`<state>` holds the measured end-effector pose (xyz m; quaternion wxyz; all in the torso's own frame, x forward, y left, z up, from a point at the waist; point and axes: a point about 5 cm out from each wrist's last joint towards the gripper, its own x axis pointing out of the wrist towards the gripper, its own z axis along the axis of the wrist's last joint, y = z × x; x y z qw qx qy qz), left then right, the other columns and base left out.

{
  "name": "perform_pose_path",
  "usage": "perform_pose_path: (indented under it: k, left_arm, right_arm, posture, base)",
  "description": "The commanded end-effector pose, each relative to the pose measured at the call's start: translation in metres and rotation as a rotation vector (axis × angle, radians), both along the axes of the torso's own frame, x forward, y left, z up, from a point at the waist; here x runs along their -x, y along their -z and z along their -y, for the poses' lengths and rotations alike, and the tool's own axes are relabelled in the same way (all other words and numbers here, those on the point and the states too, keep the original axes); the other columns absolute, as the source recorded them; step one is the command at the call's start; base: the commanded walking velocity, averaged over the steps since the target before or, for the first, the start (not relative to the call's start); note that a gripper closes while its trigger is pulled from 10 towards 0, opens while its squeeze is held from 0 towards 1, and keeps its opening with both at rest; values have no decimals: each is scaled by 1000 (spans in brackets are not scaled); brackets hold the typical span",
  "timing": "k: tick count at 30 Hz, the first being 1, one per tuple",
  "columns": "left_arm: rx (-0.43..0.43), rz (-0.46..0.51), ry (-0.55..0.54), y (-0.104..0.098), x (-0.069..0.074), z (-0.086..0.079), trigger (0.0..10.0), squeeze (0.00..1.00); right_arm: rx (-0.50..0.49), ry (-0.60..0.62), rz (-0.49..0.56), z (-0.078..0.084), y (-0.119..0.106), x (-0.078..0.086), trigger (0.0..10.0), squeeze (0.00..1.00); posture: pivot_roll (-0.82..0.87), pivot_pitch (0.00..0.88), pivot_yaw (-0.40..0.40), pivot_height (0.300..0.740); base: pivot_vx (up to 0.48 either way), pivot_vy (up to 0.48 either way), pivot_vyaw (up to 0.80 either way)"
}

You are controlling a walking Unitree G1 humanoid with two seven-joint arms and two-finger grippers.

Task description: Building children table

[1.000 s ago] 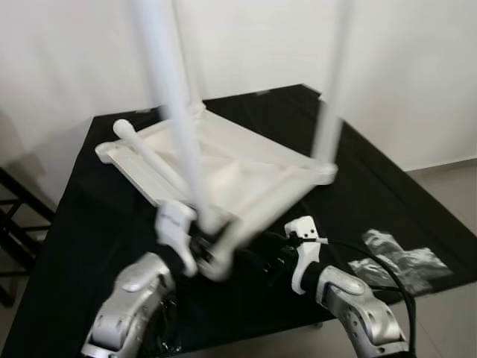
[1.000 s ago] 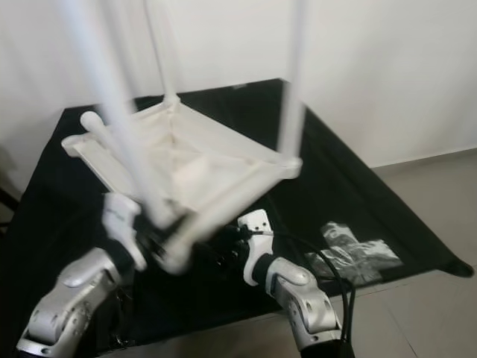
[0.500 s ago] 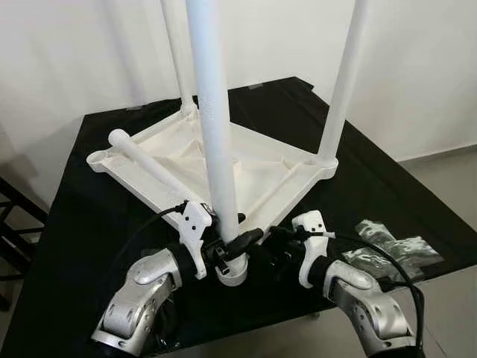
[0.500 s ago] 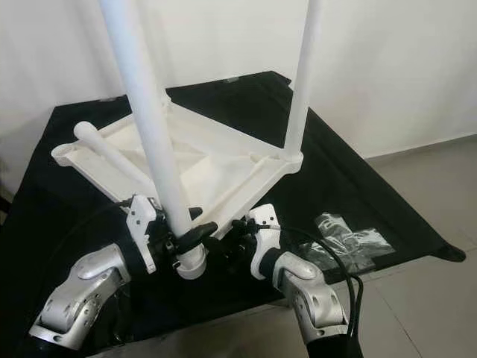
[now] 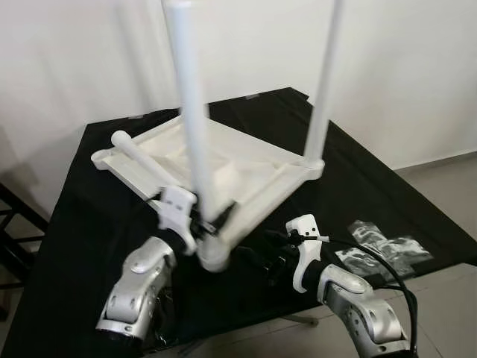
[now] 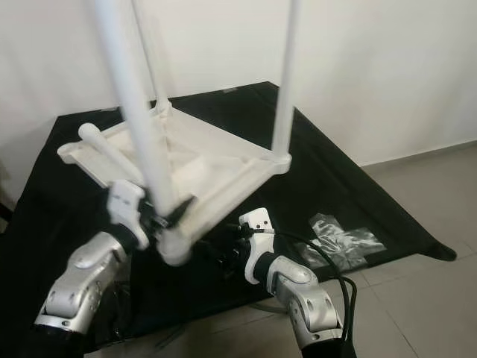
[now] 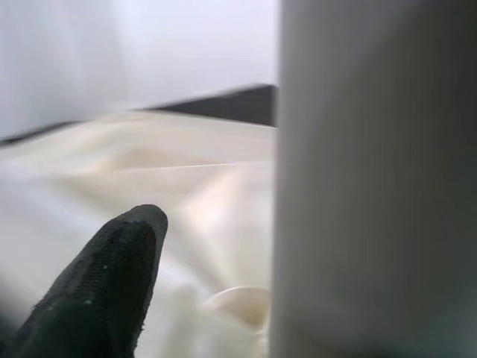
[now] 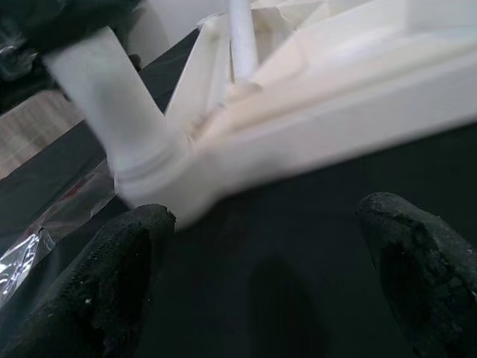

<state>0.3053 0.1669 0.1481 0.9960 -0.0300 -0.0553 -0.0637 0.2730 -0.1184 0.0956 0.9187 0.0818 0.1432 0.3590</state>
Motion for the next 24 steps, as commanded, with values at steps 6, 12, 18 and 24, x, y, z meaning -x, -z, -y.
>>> perform_pose_path:
  k: [6, 12, 18, 24]
  left_arm:
    - [-2, -77, -410, 15, 13, -51, 10000, 0]
    - [-41, -89, -506, 14, 21, -57, 10000, 0]
    - [-86, -128, -616, 20, 22, -66, 10000, 0]
    - [-49, -87, -534, 16, 17, -56, 0, 0]
  right_arm:
    - [-11, -8, 7, -2, -3, -1, 10000, 0]
    - [-10, -9, 5, -1, -3, -2, 10000, 0]
    - [-7, -9, 7, 0, -3, -2, 10000, 0]
    - [-7, -8, 8, 0, -3, -2, 10000, 0]
  posture:
    - [-114, 0, 49, 740]
    - [-105, 0, 42, 740]
    - [-115, 0, 47, 740]
    - [-115, 0, 48, 740]
  base:
    - [0, 0, 0]
    - [0, 0, 0]
    - [0, 0, 0]
    - [0, 0, 0]
